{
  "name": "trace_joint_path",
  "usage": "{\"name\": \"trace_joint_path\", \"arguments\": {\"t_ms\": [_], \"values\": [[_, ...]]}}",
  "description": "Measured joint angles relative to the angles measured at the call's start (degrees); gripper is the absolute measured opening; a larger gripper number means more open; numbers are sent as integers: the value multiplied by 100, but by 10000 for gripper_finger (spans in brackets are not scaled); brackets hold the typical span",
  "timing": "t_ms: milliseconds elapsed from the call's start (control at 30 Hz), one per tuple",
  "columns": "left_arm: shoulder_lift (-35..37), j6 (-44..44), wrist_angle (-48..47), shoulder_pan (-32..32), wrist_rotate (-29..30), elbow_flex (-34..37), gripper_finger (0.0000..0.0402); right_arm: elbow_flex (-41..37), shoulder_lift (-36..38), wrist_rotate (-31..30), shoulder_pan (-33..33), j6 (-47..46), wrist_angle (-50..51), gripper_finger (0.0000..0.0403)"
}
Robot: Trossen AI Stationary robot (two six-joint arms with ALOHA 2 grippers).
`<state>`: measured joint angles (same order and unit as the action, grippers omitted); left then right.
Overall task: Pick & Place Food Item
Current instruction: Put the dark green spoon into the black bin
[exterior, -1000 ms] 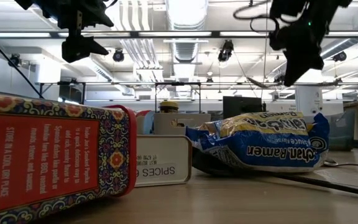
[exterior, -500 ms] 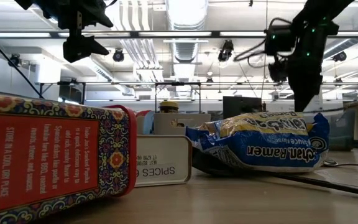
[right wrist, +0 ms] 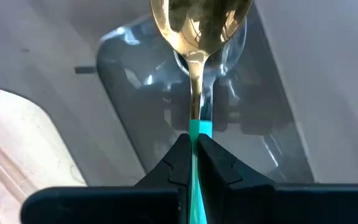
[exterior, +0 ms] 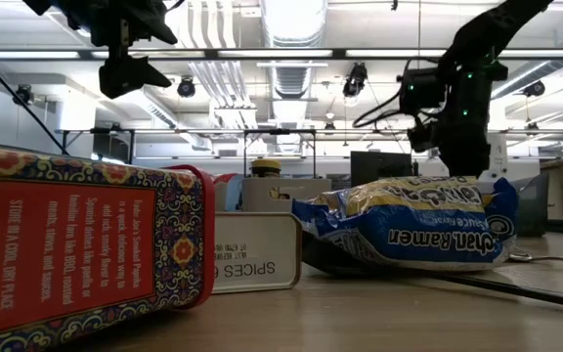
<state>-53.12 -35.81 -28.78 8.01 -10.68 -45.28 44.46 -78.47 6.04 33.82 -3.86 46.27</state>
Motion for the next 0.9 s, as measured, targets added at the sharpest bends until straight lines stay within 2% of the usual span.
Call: {"name": "trace_joint_path", "arguments": {"t_ms": [333, 767, 900], "values": [[0, -20, -194, 0, 0, 0, 291, 6, -455, -7, 11, -11, -18, 8], [0, -23, -192, 0, 20, 0, 291, 3, -444, -96, 9, -494, -38, 8], [0, -24, -192, 0, 21, 0, 291, -4, -453, -260, 11, -720, -21, 28]]}}
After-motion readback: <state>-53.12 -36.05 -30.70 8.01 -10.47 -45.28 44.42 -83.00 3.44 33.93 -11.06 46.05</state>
